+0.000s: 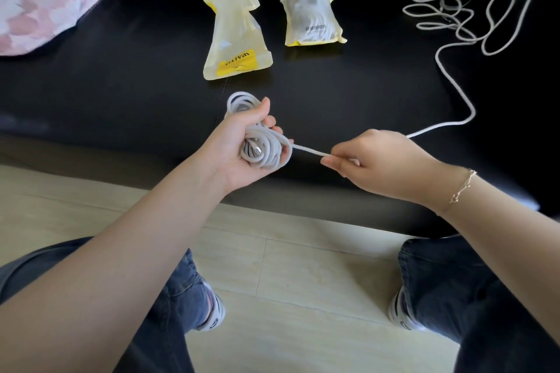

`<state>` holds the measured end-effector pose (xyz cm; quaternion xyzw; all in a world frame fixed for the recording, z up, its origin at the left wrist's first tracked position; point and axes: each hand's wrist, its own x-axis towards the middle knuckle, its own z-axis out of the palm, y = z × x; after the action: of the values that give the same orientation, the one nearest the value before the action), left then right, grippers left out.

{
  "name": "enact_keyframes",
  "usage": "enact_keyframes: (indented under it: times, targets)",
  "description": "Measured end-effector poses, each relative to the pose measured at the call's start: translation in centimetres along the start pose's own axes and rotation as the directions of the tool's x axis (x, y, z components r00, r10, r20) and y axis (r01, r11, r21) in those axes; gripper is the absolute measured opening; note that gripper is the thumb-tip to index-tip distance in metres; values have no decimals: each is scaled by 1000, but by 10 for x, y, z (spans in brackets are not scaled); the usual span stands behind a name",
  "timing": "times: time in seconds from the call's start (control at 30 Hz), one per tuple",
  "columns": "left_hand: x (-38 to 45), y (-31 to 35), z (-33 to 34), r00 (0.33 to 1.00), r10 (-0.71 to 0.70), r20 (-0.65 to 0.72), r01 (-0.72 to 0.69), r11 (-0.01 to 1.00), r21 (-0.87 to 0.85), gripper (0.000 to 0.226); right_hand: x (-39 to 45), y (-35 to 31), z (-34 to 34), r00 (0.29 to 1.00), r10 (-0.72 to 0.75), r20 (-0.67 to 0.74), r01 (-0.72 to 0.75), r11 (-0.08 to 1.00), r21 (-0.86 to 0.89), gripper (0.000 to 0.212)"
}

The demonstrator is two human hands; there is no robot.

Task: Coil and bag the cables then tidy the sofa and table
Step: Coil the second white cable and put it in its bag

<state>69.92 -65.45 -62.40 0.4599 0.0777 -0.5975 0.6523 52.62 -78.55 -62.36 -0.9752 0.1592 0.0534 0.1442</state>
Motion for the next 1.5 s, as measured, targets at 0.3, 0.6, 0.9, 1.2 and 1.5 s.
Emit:
enact_keyframes:
  times: [0.3,0.6,0.9,1.2,1.5]
  targets:
    - [-9,0,7,999,-19,29,24,987,-156,26,0,-5,10,1000,3,-9,-3,1000,-8,42]
    - [-2,5,4,950,222,-221,-152,944,294,16,-1,0,-5,996,14,91,-13,1000,-10,54]
    - [4,-6,-1,901,392,-187,-52,526,849,25,2,14,-10,995,92,25,-95,928,361,25]
    - [-1,-6,8,985,174,16,-141,738,659,16,3,7,-8,985,111,-130,-27,853,521,23]
    - [-5,-14,14,989,144,30,-120,668,734,19,4,6,-13,987,125,-103,-54,853,518,28]
